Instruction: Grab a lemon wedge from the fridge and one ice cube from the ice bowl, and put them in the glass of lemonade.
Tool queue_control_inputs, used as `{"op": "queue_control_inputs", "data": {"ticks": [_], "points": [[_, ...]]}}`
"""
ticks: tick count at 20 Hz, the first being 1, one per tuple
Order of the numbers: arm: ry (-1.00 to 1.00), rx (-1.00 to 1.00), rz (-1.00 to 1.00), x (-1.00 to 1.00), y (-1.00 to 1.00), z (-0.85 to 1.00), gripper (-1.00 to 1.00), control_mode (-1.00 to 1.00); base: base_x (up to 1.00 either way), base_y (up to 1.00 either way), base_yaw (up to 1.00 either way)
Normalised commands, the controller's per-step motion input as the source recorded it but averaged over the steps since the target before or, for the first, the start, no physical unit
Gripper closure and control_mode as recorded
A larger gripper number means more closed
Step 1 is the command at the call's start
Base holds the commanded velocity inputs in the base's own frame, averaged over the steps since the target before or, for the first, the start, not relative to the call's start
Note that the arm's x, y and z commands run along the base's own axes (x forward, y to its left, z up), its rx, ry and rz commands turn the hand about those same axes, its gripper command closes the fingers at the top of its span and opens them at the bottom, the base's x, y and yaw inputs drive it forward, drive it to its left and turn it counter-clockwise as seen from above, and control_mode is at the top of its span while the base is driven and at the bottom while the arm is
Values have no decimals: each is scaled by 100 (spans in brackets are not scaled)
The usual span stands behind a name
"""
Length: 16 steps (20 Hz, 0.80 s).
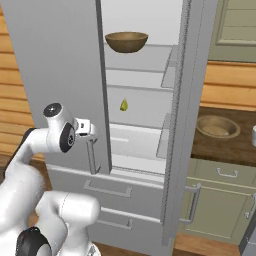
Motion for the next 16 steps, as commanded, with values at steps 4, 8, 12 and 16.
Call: {"op": "queue_control_inputs", "data": {"ticks": [4,8,12,16], "points": [[8,0,0,52,7,-51,-100,-100,0,0,0],[3,3,0,10,0,-42,-100,-100,0,0,0],[1,5,0,1,0,-53,-100,-100,0,0,0],[0,2,0,8,0,-51,-100,-100,0,0,0]]}}
